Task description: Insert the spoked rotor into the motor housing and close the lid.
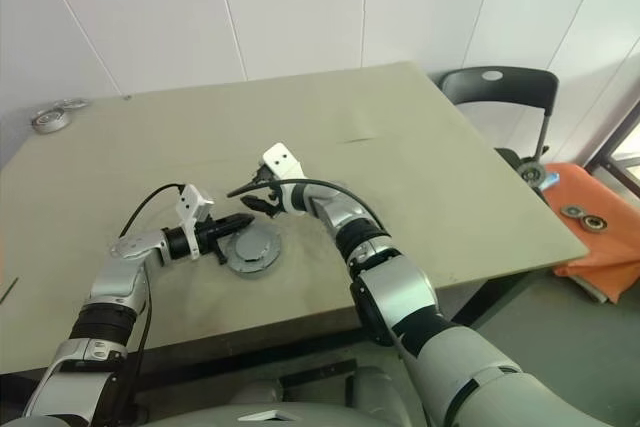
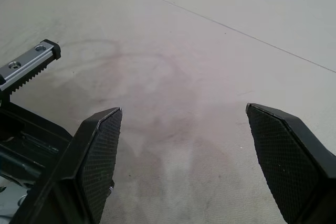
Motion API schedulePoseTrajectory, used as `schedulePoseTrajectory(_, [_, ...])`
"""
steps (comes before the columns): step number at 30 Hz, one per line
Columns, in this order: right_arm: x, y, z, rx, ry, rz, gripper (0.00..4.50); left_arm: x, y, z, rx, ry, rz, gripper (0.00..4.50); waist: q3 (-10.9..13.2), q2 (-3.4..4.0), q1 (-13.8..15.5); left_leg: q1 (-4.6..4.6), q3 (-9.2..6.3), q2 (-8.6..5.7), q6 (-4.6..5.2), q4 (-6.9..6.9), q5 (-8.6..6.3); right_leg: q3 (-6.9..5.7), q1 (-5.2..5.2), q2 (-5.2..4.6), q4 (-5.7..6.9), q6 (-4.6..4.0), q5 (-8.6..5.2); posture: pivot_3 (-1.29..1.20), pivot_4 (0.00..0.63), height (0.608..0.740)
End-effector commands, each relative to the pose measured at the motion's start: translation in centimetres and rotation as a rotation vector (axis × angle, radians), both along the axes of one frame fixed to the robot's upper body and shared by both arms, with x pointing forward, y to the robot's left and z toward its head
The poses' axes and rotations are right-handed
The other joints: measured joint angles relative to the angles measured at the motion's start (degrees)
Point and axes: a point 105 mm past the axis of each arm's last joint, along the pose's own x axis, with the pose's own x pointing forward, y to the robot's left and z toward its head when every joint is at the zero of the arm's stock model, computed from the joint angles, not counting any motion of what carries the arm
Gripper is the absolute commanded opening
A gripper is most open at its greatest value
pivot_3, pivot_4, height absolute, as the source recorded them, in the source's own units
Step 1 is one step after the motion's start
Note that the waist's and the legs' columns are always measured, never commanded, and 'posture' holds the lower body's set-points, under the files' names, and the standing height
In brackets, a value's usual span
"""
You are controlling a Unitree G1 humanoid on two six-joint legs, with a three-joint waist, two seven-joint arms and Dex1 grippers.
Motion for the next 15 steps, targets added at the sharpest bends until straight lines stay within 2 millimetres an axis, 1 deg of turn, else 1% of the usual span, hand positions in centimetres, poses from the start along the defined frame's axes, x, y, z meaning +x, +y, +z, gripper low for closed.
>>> schedulePoseTrajectory(1, [-0.1,1.2,1.3,0.029,-0.035,0.024,3.95,-0.2,-0.6,-0.5,0.008,0.015,-0.025,0.0,0.0,0.0,0.0,0.0,0.0,0.0,0.0,0.0,0.0,0.0,0.0,0.0,0.0,0.0,0.0,0.0,0.0,0.74])
schedulePoseTrajectory(5, [-0.2,1.1,1.2,0.027,-0.035,0.029,3.95,0.1,-0.3,-0.4,0.012,0.001,0.004,0.0,0.0,0.0,0.0,0.0,0.0,0.01,0.0,0.01,0.0,0.0,0.0,0.0,0.01,0.0,0.0,0.0,0.0,0.74])
schedulePoseTrajectory(7, [-0.3,1.1,1.2,0.03,-0.034,0.039,3.95,0.6,0.1,0.0,0.012,-0.027,0.031,0.0,0.0,0.0,0.0,0.01,0.0,0.01,0.0,0.02,0.0,0.0,0.01,0.0,0.02,0.0,0.0,0.0,0.0,0.74])
schedulePoseTrajectory(12, [-0.3,1.2,1.4,0.035,-0.031,0.048,3.95,2.7,2.6,2.4,-0.019,-0.134,0.189,0.0,0.0,0.0,-0.1,0.01,-0.01,0.06,0.0,0.04,0.0,-0.01,-0.01,0.05,0.05,0.0,0.0,0.0,0.0,0.74])
schedulePoseTrajectory(15, [-0.4,1.3,1.2,0.033,-0.029,0.053,3.95,2.9,3.6,3.0,-0.03,-0.157,0.224,0.0,0.0,0.0,-0.1,0.01,0.0,0.08,0.0,0.04,0.0,-0.01,-0.02,0.07,0.06,-0.01,0.01,0.0,0.0,0.74])
